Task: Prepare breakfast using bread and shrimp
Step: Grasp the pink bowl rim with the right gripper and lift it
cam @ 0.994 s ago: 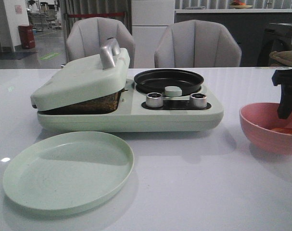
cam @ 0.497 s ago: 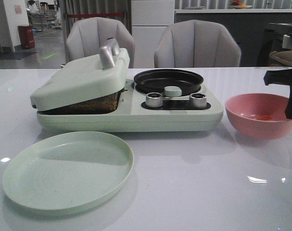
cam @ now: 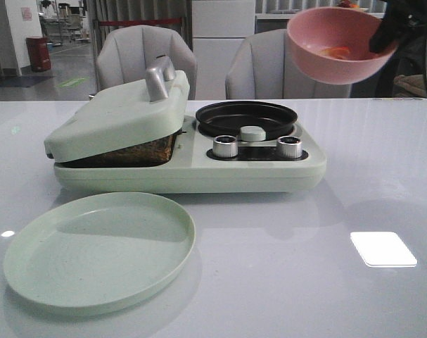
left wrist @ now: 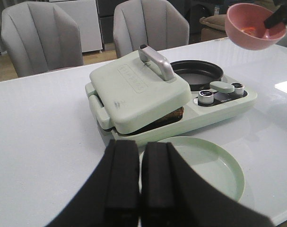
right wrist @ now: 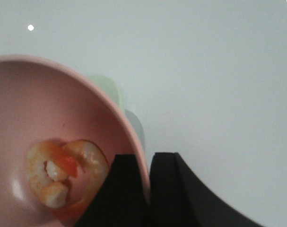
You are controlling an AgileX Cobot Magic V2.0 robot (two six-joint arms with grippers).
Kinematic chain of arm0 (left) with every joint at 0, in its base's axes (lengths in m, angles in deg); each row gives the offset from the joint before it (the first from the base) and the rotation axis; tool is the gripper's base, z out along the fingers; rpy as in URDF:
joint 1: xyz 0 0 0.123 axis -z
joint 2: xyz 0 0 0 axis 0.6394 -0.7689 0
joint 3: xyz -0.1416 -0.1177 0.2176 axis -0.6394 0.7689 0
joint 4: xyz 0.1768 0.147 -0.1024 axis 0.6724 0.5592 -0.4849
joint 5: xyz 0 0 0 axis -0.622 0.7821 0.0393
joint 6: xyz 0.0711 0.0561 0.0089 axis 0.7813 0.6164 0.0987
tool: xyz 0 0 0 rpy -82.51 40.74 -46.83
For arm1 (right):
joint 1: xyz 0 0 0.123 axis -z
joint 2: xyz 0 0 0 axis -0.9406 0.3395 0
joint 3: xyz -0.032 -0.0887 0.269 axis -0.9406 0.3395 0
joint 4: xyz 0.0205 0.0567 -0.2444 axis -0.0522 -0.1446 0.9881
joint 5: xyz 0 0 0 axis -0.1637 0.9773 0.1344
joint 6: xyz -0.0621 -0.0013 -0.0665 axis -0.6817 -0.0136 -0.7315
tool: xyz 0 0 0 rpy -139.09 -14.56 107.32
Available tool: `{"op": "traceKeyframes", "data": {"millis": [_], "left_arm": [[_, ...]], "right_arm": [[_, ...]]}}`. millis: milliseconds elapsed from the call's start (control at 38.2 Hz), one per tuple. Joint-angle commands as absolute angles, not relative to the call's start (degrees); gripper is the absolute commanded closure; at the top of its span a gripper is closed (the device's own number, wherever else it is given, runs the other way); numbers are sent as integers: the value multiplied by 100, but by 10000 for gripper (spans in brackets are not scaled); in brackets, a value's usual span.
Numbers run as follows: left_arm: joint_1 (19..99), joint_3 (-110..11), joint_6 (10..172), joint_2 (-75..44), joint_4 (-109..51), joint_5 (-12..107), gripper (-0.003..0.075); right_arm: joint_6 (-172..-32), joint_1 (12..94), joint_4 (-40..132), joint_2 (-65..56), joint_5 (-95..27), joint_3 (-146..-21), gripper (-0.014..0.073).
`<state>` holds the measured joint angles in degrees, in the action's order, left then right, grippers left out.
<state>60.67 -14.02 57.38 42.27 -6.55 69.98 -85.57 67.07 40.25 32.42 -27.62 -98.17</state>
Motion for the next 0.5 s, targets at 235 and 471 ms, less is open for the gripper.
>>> {"op": "traceKeyframes", "data": {"millis": [235, 471], "left_arm": [[6118, -1542, 5661, 4202, -719, 6556, 608], [6118, -1542, 5661, 4202, -719, 6556, 608]], "right_arm": [[-8942, 5878, 3680, 3734, -6119, -10020, 454], [-8927, 5575, 4387, 4635, -8197, -10020, 454]]}}
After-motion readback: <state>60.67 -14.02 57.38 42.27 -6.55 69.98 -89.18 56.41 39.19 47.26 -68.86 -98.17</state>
